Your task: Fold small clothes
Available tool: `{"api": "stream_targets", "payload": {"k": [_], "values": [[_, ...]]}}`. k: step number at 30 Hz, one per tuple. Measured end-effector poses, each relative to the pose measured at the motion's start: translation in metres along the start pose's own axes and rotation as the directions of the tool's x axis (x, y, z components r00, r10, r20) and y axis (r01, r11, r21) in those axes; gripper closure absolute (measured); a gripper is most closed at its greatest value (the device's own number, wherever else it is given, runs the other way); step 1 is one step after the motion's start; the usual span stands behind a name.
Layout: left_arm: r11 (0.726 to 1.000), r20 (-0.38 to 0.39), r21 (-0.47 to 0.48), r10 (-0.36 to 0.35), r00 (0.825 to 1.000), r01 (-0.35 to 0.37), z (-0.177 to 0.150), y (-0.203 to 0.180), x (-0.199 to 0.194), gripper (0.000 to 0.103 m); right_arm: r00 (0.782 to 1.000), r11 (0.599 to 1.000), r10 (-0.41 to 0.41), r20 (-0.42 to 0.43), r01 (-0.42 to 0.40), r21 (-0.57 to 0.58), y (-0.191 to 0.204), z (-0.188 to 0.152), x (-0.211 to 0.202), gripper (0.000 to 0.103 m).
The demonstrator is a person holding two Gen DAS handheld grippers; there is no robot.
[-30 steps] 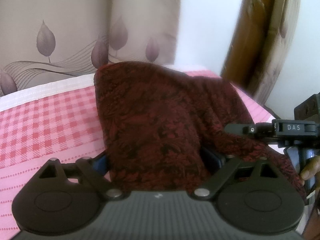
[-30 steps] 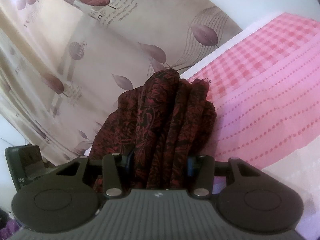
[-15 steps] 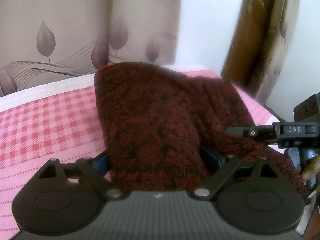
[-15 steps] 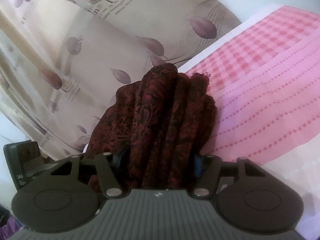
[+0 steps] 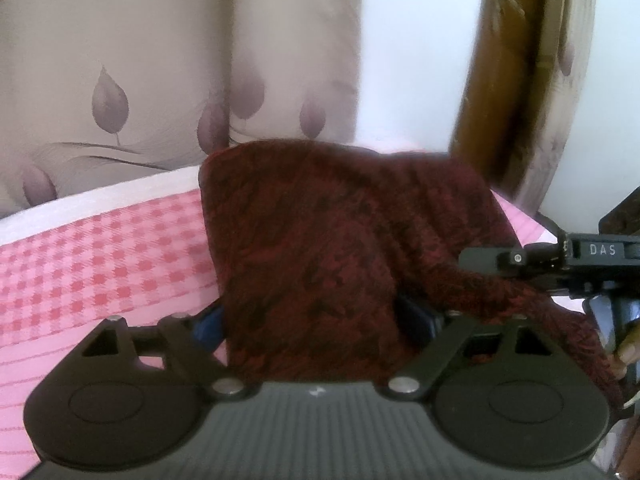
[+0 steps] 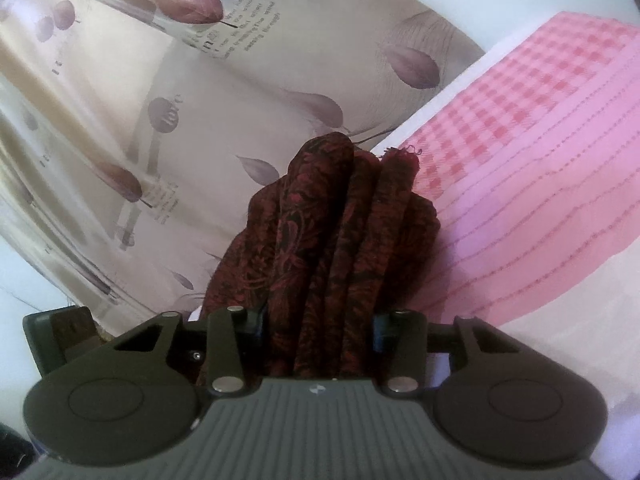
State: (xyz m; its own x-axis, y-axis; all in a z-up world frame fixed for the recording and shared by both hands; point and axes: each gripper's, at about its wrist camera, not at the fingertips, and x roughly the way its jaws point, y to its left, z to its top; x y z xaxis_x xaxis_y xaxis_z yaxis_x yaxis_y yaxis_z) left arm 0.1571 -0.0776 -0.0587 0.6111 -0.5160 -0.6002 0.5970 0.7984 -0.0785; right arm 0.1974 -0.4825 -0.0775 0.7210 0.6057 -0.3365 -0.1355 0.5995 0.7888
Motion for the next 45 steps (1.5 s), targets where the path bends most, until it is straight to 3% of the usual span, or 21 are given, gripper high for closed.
{"api": "stream_targets", "payload": {"k": [12, 15, 19, 23, 25, 27, 29, 31, 34, 36, 39, 42, 45], "values": [[0.999, 0.024, -0.015, 0.038, 0.999, -0.037, -0.01, 0.012, -0.036, 0.022, 1.0, 1.0, 0.028, -0.007, -0.028, 0.002, 0.029, -0.012, 0.005, 0.056], [0.998, 0.048, -0.062, -0.012, 0.999, 0.015, -0.013, 0.027, -0.043, 0.022, 1.0, 1.0, 0.01, -0.017, -0.01, 0.0, 0.027, -0.015, 0.005, 0.056], [0.976, 0.017, -0.187, -0.112, 0.994, 0.113, -0.015, 0.056, -0.038, 0.017, 1.0, 1.0, -0.002, -0.029, 0.002, -0.002, 0.023, -0.015, 0.002, 0.056], [0.945, -0.003, -0.257, -0.21, 0.978, 0.202, -0.019, 0.073, -0.023, 0.014, 0.999, 1.0, -0.012, -0.045, 0.01, -0.029, 0.023, -0.014, 0.003, 0.055], [0.933, -0.023, -0.266, -0.257, 0.966, 0.242, -0.019, 0.075, -0.011, 0.006, 0.998, 0.998, -0.03, -0.055, 0.027, -0.051, 0.022, -0.014, 0.003, 0.052], [0.909, -0.037, -0.295, -0.32, 0.947, 0.295, -0.022, 0.08, 0.002, 0.005, 0.997, 0.999, -0.027, -0.066, 0.024, -0.045, 0.018, -0.013, 0.003, 0.045], [0.868, -0.062, -0.341, -0.403, 0.913, 0.361, -0.024, 0.088, 0.019, 0.003, 0.996, 0.999, -0.024, -0.086, 0.021, -0.037, 0.014, -0.013, 0.002, 0.038], [0.849, -0.074, -0.349, -0.446, 0.892, 0.396, -0.025, 0.09, 0.03, 0.001, 0.994, 1.0, -0.005, -0.109, 0.002, -0.025, 0.01, -0.013, 0.001, 0.033], [0.84, -0.071, -0.35, -0.466, 0.882, 0.415, -0.029, 0.088, 0.044, 0.001, 0.99, 1.0, 0.009, -0.141, -0.011, -0.013, 0.004, -0.013, 0.006, 0.031], [0.852, -0.038, -0.331, -0.442, 0.896, 0.406, -0.032, 0.083, 0.044, 0.008, 0.99, 1.0, 0.019, -0.141, -0.019, 0.003, 0.002, -0.014, 0.01, 0.032], [0.888, -0.015, -0.294, -0.375, 0.927, 0.354, -0.033, 0.074, 0.029, 0.021, 0.993, 1.0, 0.013, -0.118, -0.013, 0.001, 0.008, -0.018, 0.016, 0.047], [0.929, -0.003, -0.246, -0.287, 0.958, 0.278, -0.033, 0.058, 0.007, 0.022, 0.997, 0.999, 0.021, -0.073, -0.018, 0.046, 0.013, -0.023, 0.011, 0.054], [0.951, 0.0, -0.218, -0.226, 0.974, 0.221, -0.033, 0.049, -0.017, 0.022, 0.998, 0.999, 0.037, -0.05, -0.035, 0.04, 0.028, -0.028, 0.008, 0.055]]}}
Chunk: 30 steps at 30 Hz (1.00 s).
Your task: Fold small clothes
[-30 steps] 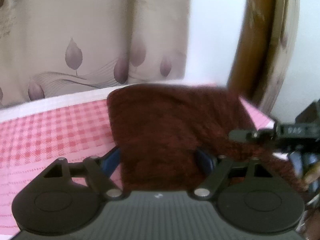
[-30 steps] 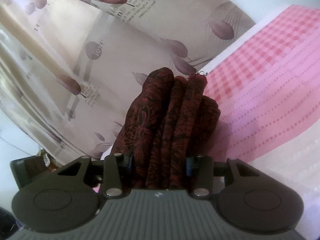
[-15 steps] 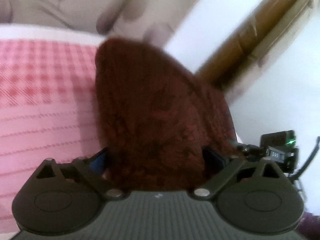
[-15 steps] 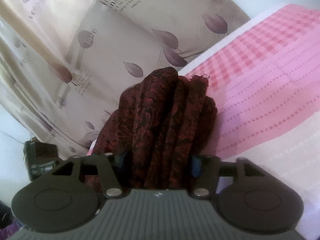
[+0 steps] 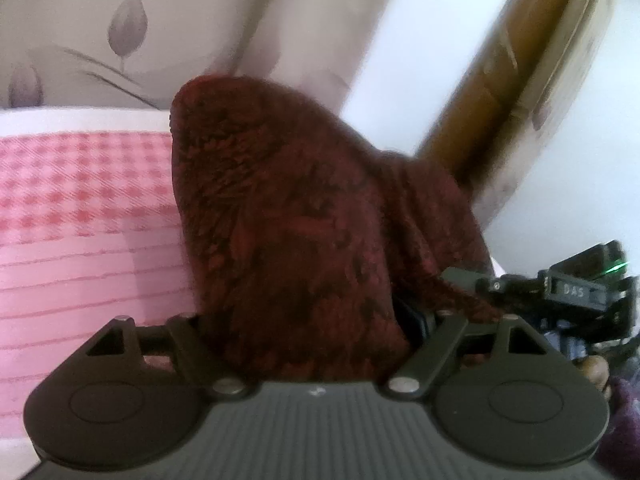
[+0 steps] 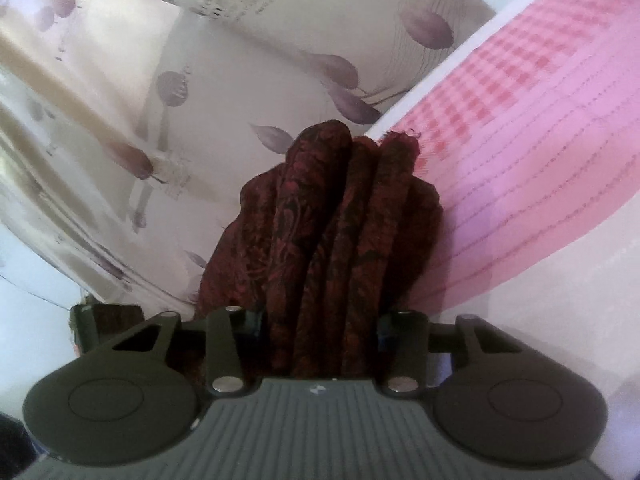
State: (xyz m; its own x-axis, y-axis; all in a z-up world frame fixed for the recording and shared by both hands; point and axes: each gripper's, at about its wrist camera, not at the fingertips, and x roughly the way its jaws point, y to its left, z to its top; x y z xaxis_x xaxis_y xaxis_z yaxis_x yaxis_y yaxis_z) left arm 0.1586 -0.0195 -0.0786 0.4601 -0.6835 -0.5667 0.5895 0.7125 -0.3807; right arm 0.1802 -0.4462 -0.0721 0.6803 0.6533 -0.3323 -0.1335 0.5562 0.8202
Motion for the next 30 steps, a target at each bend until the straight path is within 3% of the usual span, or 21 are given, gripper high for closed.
{"api": "stream_targets", "payload": {"k": [14, 30], "values": [[0.986, 0.033, 0.014, 0.164, 0.986, -0.164, -0.014, -0.004, -0.087, 0.022, 0.997, 0.997, 0.063, -0.033, -0.064, -0.04, 0.063, -0.029, 0.021, 0.055], [0.977, 0.046, -0.017, 0.211, 0.976, -0.211, -0.013, -0.005, -0.093, 0.022, 0.992, 0.995, 0.08, -0.102, -0.086, -0.052, 0.11, -0.07, 0.041, 0.055]]}}
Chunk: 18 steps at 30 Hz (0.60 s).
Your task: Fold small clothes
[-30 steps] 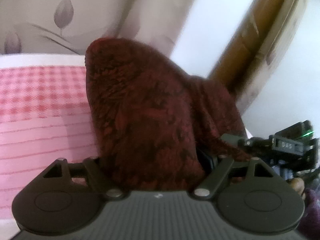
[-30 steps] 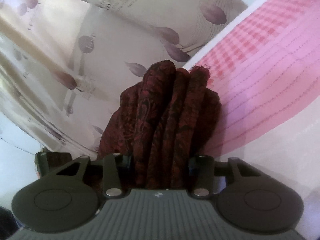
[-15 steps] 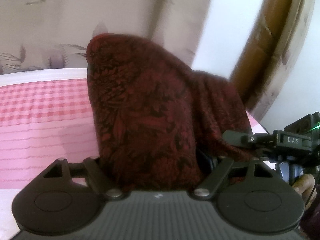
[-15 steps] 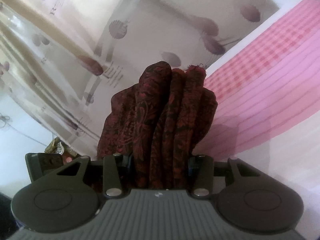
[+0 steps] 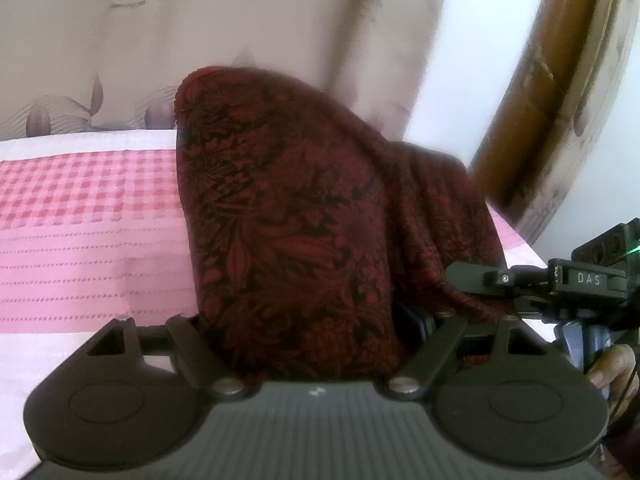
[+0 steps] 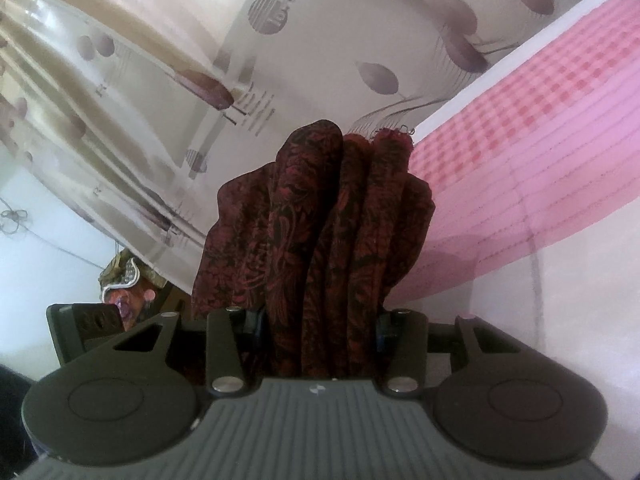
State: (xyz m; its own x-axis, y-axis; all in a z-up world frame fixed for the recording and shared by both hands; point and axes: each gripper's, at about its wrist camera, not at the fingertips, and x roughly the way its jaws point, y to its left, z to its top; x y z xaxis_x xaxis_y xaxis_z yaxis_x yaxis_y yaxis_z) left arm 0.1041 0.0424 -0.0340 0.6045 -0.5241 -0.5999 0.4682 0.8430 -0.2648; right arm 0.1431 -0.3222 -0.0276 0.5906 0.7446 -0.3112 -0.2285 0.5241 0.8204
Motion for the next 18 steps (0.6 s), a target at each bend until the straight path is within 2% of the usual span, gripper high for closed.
{"api": "stream_targets", "payload": {"k": [18], "values": [[1.0, -0.004, -0.024, -0.01, 1.0, 0.01, -0.002, 0.003, 0.0, 0.022, 0.999, 1.0, -0.022, -0.035, 0.021, -0.012, 0.017, -0.015, 0.019, 0.055]]}}
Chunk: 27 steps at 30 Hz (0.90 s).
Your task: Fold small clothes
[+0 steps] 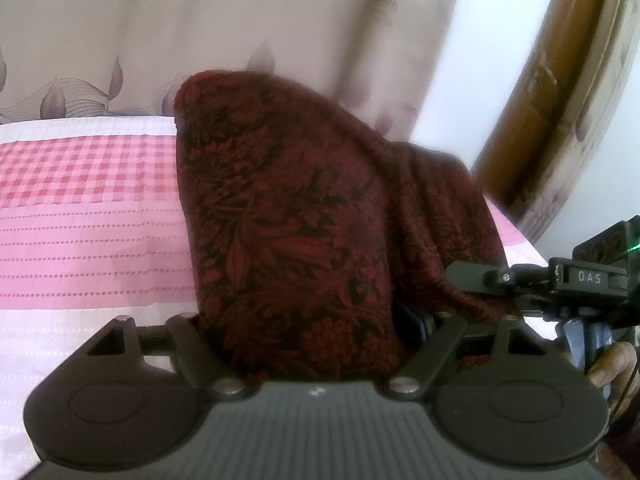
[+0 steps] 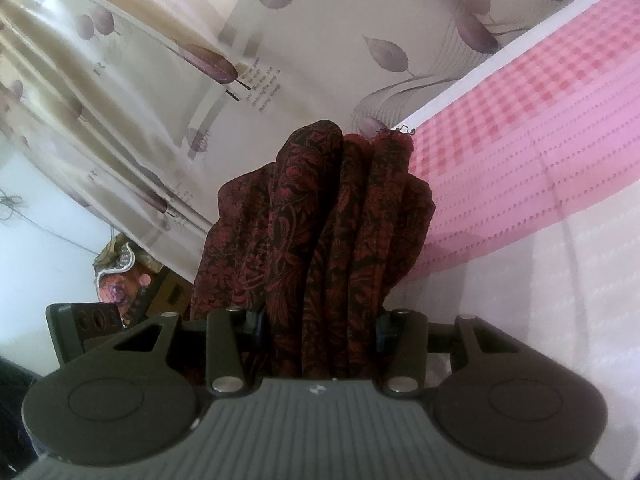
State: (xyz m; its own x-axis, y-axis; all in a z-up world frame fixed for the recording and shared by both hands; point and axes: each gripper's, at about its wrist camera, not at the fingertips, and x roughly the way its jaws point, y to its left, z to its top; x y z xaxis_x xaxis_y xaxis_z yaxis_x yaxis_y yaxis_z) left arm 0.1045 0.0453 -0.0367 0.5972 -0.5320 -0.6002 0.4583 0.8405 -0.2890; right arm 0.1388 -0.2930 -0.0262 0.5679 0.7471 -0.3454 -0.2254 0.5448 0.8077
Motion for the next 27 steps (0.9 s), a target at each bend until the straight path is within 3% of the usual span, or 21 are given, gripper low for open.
{"api": "stream_targets", "payload": {"k": [12, 27], "values": [[0.999, -0.01, 0.005, 0.047, 0.999, -0.047, -0.004, -0.002, 0.027, 0.021, 0.999, 0.999, -0.05, -0.016, 0.05, 0.001, -0.021, -0.006, 0.012, 0.055], [0.989, 0.079, 0.002, 0.149, 0.986, -0.149, -0.024, -0.011, 0.026, 0.006, 0.987, 0.946, -0.154, 0.032, 0.157, -0.284, -0.014, -0.019, 0.015, 0.051]]}}
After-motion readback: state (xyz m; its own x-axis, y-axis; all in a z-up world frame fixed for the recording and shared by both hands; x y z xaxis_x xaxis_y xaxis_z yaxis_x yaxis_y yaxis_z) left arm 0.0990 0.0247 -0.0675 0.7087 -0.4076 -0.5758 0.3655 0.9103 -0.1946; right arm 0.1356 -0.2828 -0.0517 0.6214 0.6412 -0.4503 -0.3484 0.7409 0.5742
